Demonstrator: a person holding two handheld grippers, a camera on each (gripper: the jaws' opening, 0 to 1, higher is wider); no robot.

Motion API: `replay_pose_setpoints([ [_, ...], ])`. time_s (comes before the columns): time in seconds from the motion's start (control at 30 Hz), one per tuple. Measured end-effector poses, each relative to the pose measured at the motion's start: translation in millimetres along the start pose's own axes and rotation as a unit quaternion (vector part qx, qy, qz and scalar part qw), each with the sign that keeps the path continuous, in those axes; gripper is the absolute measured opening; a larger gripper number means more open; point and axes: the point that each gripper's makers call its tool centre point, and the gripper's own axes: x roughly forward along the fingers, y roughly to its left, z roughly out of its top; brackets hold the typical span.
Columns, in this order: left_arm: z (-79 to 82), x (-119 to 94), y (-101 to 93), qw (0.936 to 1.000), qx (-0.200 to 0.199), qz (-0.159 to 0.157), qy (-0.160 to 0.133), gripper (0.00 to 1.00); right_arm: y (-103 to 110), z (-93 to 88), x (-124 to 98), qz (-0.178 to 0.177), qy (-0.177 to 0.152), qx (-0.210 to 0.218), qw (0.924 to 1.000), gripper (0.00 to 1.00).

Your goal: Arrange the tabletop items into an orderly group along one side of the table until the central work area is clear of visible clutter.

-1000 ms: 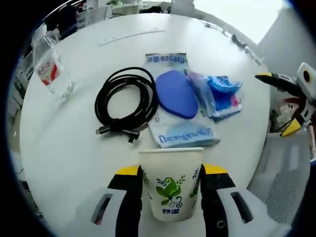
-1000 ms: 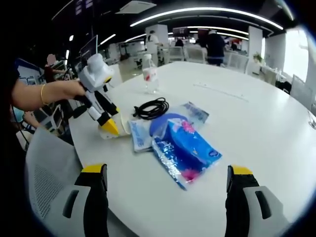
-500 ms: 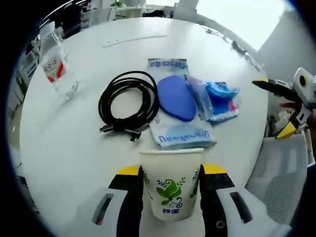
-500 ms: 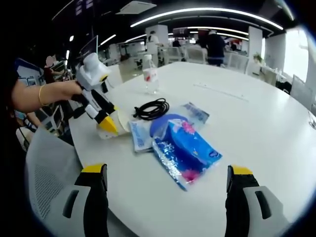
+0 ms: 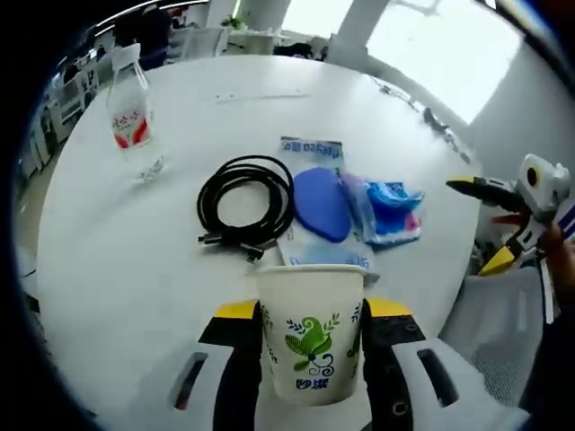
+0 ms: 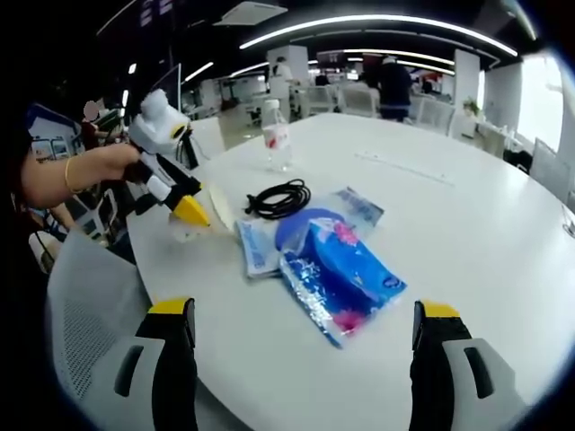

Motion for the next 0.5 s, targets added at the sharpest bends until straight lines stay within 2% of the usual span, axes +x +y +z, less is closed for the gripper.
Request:
replay_pose_setpoints([
  [0.13, 9.2, -6, 0.3, 0.9996, 0.004, 0.005, -0.027, 0.41, 1, 0.5, 0, 0.001, 0.000, -0.001, 1.0000, 1.00],
  [0.2, 18.8, -9, -0.4, 0.9986, 0.006, 0.005, -0.052, 0.41, 1, 0.7, 0, 0.001, -0.001, -0.002, 1.0000, 0.99],
  [0.33, 44.4, -17, -5.6, 0.9923, 0.002, -0.006, -0.123, 0.41, 2, 1.4, -1, 0.002, -0.002, -0.002, 1.0000, 0.99],
  [0.5, 63.4, -23, -6.0, 0.9846, 0.017, -0.001, -0.174, 0.41, 1, 0.5, -1, 0.001, -0.002, -0.001, 1.0000, 0.99],
])
